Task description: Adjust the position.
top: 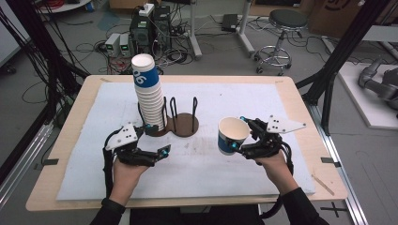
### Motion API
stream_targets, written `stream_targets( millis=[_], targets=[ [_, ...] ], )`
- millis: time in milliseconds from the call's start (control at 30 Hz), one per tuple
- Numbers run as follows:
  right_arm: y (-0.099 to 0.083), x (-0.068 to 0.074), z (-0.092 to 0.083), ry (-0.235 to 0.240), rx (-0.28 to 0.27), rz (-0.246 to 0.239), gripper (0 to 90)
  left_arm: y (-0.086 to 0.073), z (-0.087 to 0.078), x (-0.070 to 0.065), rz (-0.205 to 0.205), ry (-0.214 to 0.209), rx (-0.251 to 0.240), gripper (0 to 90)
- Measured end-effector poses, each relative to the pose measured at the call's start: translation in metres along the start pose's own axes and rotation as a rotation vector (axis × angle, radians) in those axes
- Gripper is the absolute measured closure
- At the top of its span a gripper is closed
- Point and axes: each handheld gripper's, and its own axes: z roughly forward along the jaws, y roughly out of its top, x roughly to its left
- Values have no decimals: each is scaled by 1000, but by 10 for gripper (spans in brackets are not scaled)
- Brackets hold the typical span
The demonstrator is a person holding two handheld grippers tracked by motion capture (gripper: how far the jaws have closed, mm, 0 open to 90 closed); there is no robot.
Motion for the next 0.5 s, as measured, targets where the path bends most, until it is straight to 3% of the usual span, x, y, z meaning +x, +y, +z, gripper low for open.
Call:
stream_targets(
  millis=[133,500],
  targets=[
    [-2,-3,-3,-13,4,5,225,1,-3,1,3,22,-11,159],
    [-2,-3,-6,-26,3,2,224,1,2,-4,10,8,0,158]
  ],
)
